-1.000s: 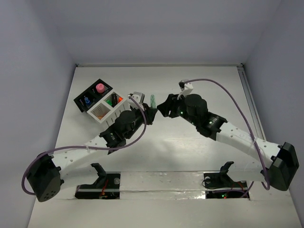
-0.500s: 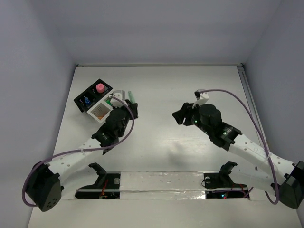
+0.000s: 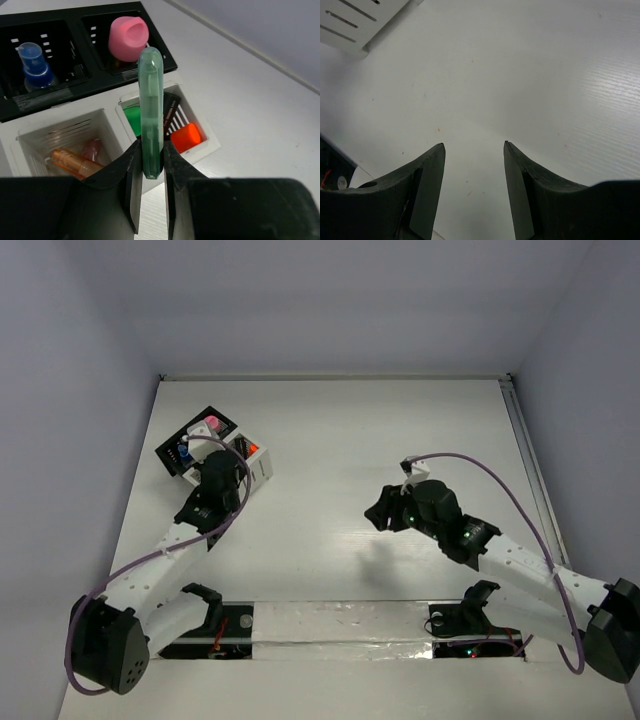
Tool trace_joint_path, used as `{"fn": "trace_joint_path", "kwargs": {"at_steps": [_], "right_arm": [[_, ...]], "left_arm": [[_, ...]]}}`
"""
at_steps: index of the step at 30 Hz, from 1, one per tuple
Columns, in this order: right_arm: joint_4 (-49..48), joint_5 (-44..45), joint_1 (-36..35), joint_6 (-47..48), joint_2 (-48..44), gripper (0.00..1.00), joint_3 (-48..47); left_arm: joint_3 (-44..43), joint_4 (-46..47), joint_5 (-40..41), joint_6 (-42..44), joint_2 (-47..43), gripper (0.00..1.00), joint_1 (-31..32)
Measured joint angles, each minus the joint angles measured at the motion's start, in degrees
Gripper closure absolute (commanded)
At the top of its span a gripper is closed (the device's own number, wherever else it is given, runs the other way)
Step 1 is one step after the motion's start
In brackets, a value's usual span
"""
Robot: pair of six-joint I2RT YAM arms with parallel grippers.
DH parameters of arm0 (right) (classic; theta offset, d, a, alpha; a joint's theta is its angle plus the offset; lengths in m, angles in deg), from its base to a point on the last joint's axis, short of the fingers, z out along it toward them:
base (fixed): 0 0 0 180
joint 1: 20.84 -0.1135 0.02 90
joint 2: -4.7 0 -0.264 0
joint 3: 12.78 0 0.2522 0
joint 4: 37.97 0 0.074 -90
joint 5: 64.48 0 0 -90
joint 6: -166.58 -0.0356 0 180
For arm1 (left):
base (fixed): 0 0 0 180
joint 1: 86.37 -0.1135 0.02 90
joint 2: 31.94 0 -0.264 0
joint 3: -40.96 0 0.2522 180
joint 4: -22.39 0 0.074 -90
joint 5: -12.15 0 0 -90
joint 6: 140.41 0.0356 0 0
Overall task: Sort the stationery into containers
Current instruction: Place the pen in the storage box.
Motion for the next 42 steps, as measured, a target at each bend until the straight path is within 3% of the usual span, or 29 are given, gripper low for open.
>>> {"fn": "trace_joint_path", "kwargs": {"at_steps": [17, 22, 28, 34, 36, 41, 42], "right_arm": [[-0.72, -1.81, 0.0, 1.22, -0.79, 0.43, 2.29], [-0.94, -1.81, 0.0, 1.22, -1.84, 0.43, 2.32], [-1.01, -1.75, 0.0, 1.2, -3.21, 0.4, 2.34], [-0.87, -1.11, 0.0, 1.2, -3.72, 0.4, 2.34], [-0.81, -0.52, 0.0, 1.18, -3.72, 0.44, 2.34], [0.96, 2.78, 0.0, 0.79, -4.63, 0.91, 2.25], [1.7, 3.82, 0.0, 0.72, -4.74, 0.93, 2.16]], "left_arm": [[-0.33, -4.2, 11.96, -1.33, 3.78, 1.0, -0.39], [0.28, -4.87, 12.79, -2.45, 2.67, 0.86, -0.39], [1.05, -5.49, 12.79, -2.99, 2.49, 0.57, -0.39], [1.86, -5.29, 11.32, -3.04, -0.15, 0.49, -0.39], [1.95, -5.31, 10.54, -2.99, -1.22, 0.49, -0.39], [2.47, -3.3, 5.97, -2.25, -5.01, 0.53, 1.01], [2.8, -2.19, 4.83, -2.12, -6.03, 0.58, 2.54]]}}
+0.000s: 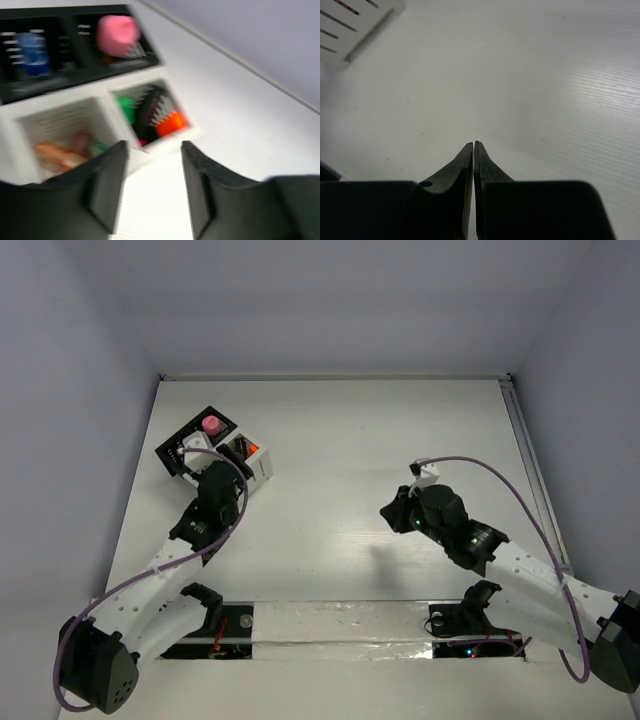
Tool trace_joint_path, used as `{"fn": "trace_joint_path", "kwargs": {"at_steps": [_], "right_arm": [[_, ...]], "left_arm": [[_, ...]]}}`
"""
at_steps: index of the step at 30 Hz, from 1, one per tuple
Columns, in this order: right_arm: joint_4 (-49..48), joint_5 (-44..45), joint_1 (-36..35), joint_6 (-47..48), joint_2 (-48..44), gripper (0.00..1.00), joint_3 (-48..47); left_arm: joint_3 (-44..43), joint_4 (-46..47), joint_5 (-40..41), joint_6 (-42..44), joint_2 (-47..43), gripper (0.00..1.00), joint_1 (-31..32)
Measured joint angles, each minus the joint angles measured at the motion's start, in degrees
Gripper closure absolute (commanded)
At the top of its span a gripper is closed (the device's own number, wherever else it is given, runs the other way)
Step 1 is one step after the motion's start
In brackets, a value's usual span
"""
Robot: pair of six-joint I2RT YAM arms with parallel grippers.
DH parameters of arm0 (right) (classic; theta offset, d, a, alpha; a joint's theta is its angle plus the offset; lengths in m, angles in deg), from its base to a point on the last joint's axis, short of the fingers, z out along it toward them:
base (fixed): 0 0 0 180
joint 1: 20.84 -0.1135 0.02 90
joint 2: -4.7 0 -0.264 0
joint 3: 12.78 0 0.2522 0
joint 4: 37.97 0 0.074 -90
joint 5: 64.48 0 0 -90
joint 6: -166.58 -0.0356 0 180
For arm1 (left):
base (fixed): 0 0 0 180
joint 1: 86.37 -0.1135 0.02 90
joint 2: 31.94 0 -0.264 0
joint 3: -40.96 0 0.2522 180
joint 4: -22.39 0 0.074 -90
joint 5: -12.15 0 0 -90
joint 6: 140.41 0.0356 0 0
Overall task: Sort the stationery into containers
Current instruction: Place the pen in the storage box, then move the pen to the center of the board.
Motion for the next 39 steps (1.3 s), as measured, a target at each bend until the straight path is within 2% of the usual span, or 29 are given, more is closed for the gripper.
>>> {"fn": "trace_joint_path", "kwargs": {"at_steps": [4, 8, 12, 13, 14, 15, 16, 18, 20, 24, 28, 30, 39], "right_arm": [[5.68, 5.64, 0.0, -0.28, 1.46, 0.96, -2.45], [10.99, 11.98, 0.59, -1.14, 3.76, 0.97, -5.81], [15.43, 15.87, 5.99, -2.34, 5.38, 0.96, -7.56], [16.22, 16.09, 7.96, -2.54, 6.03, 0.91, -7.85], [16.9, 16.24, 10.05, -2.58, 6.88, 0.7, -8.2], [17.64, 16.37, 12.15, -2.82, 7.96, 0.57, -8.68], [18.62, 16.5, 14.38, -2.38, 9.51, 0.35, -9.46], [20.98, 16.44, 17.46, -1.6, 13.57, 0.25, -12.02], [23.78, 15.45, 19.1, -0.68, 18.73, 0.24, -15.72], [29.94, 13.75, 20.09, 1.22, 30.75, 0.29, -25.99], [39.04, 14.29, 21.27, 4.24, 43.85, 0.27, -38.32], [41.92, 14.58, 21.44, 6.23, 48.54, 0.26, -41.0], [51.49, 8.92, 22.49, 18.16, 51.19, 0.21, -41.35]], "left_arm": [[0.31, 5.07, -3.37, 0.83, -1.03, 0.68, 9.64], [0.31, 10.47, -7.02, 1.68, 3.58, 0.74, 20.55], [0.39, 13.86, -11.54, 2.1, 9.2, 0.76, 26.43], [0.52, 15.04, -12.94, 2.1, 10.23, 0.76, 27.63], [0.83, 16.13, -14.16, 2.12, 10.84, 0.76, 28.55], [1.25, 17.14, -15.76, 2.1, 11.21, 0.76, 29.42], [1.73, 18.03, -17.31, 2.08, 11.3, 0.76, 30.12], [3.15, 20.5, -20.72, 1.86, 11.06, 0.76, 30.82], [4.85, 22.73, -24.06, 1.33, 10.38, 0.75, 30.88], [8.85, 25.9, -29.97, 0.37, 7.13, 0.75, 30.93], [11.43, 26.95, -33.22, 0.31, 3.58, 0.75, 30.95], [12.44, 27.39, -34.07, 0.33, 1.79, 0.74, 30.95], [14.19, 28.35, -35.47, 0.28, -2.64, 0.74, 30.93]]}}
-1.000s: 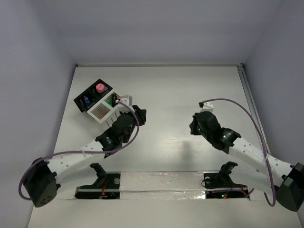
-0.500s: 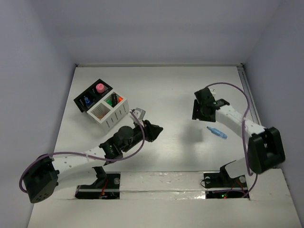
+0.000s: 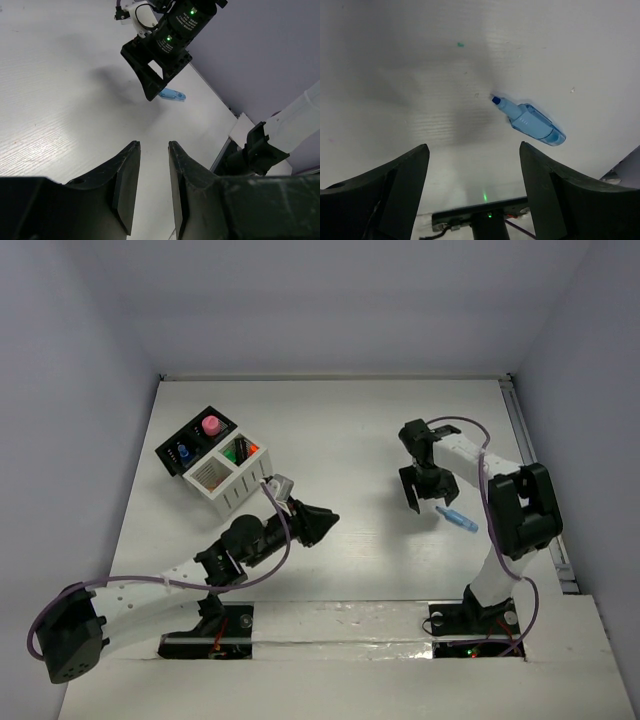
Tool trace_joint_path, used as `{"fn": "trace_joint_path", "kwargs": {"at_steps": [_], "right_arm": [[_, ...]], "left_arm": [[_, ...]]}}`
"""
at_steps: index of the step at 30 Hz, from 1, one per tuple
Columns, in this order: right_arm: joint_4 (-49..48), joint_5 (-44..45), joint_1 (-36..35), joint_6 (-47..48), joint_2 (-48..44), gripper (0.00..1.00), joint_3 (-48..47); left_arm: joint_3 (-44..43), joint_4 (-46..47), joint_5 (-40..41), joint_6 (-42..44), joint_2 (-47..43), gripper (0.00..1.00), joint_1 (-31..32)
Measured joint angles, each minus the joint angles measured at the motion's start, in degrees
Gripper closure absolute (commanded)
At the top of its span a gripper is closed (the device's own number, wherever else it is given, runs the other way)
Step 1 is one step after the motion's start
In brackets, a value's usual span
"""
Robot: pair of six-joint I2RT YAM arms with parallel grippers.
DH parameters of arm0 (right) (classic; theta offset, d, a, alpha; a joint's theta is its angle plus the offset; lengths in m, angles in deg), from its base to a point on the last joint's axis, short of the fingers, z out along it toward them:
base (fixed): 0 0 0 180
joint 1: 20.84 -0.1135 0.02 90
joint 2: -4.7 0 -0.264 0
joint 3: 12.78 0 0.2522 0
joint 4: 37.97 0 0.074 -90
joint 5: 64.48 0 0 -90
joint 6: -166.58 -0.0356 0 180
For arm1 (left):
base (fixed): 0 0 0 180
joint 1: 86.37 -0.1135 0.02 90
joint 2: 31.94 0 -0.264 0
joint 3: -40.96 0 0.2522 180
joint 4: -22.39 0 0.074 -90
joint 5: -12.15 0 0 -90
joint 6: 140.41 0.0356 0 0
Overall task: Sort the stationery into containers
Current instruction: Move the pen to the center of the board.
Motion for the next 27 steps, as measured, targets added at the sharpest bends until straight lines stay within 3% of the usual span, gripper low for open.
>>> {"fn": "trace_joint_path", "kwargs": {"at_steps": [6, 19, 22, 27], "right_arm": [[1.09, -5.44, 4.13, 7.82, 1.66, 0.21, -0.85], [-1.68, -6.23, 14.23, 15.52, 3.96, 0.24, 0.72], [-1.68, -7.39, 14.23, 15.72, 4.76, 0.34, 1.05], [-0.87, -12.0, 14.21, 15.32, 7.45, 0.78, 1.07]], "left_arm": [[0.0, -0.13, -1.07, 0.02, -0.02, 0.74, 0.0], [0.0, -1.11, -0.59, 0.26, -2.84, 0.76, 0.0], [0.02, -1.38, -0.57, 0.26, -3.1, 0.76, 0.0], [0.24, -1.88, 0.13, 0.28, -5.11, 0.76, 0.0]]}}
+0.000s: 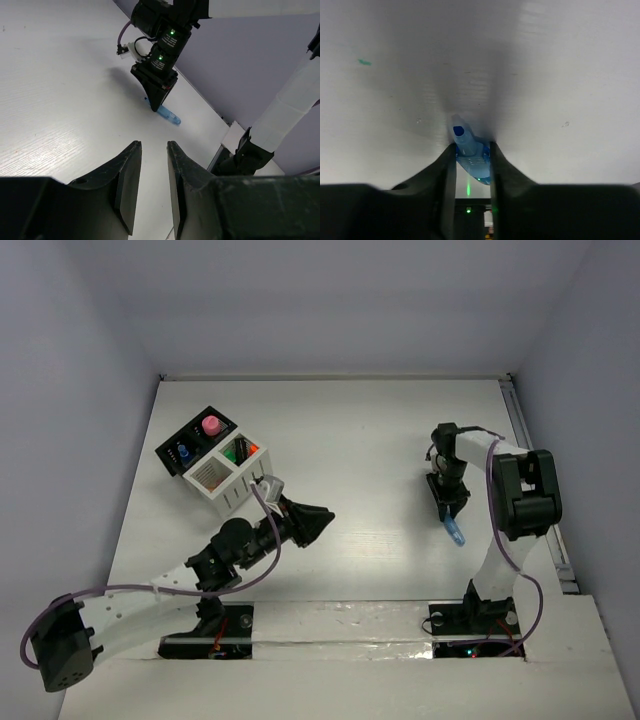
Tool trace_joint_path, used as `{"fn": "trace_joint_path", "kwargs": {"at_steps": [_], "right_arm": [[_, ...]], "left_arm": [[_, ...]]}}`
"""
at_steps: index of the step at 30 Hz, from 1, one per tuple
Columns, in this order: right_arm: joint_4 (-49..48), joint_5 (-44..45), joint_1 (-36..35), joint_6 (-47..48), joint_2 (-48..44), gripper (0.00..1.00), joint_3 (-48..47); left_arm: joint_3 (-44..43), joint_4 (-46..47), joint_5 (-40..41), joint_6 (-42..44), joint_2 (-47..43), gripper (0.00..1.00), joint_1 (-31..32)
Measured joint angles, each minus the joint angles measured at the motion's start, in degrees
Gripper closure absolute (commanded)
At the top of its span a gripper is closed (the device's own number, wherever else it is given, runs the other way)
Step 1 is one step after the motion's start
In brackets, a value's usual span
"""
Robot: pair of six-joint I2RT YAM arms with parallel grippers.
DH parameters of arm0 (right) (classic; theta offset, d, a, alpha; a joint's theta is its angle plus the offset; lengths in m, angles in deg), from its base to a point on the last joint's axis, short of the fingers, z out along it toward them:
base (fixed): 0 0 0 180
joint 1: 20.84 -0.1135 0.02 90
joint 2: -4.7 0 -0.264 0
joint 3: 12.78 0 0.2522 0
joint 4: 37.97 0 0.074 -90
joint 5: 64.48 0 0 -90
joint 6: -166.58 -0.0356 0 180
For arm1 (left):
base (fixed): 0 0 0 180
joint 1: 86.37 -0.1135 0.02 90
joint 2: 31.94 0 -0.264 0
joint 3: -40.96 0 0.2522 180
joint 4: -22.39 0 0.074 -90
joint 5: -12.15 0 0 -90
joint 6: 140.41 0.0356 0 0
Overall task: Sort the stationery into containers
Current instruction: Move the pen to the center of the board.
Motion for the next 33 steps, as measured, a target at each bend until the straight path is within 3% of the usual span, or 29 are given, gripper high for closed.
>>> {"fn": "trace_joint_path", "kwargs": {"at_steps": [4, 6, 12, 16, 22, 25, 28, 29, 33], "right_arm": [[-0.42, -2.82, -0.35, -2.05, -0.48, 0.83, 0.66], [-0.42, -2.84, -1.29, -3.96, -0.46, 0.9, 0.55], [-5.64, -8.31, -3.87, -12.9, -0.61, 0.91, -1.33], [-15.28, -11.98, -6.69, -19.67, -1.57, 0.91, -0.94], [-36.92, -17.9, -13.73, -29.27, -7.41, 0.87, 10.21], [-39.52, -17.29, -18.69, -29.9, -6.99, 0.8, 10.19], [-39.91, -14.34, -24.35, -28.59, -4.87, 0.57, 7.32], [-40.09, -13.44, -25.88, -28.26, -4.42, 0.45, 6.64], [-41.83, -11.89, -28.89, -26.99, -4.46, 0.29, 6.25]], "left_arm": [[0.42, 0.0, 0.66, 0.02, -0.68, 0.76, 0.0], [0.48, 0.02, 0.92, 0.04, -0.09, 0.76, 0.0], [0.48, 0.0, 1.7, 0.39, 3.37, 0.76, 0.0], [0.48, 0.09, 1.92, 0.39, 5.99, 0.76, 0.0], [0.61, 2.16, 2.19, -0.68, 12.66, 0.74, 0.0], [0.61, 2.45, 2.23, -1.97, 16.7, 0.74, 0.0], [1.03, 2.54, 3.43, -3.76, 18.43, 0.71, 0.0], [1.4, 2.69, 3.91, -4.37, 18.38, 0.7, 0.0], [2.56, 2.49, 6.69, -6.75, 18.36, 0.68, 0.0]]}}
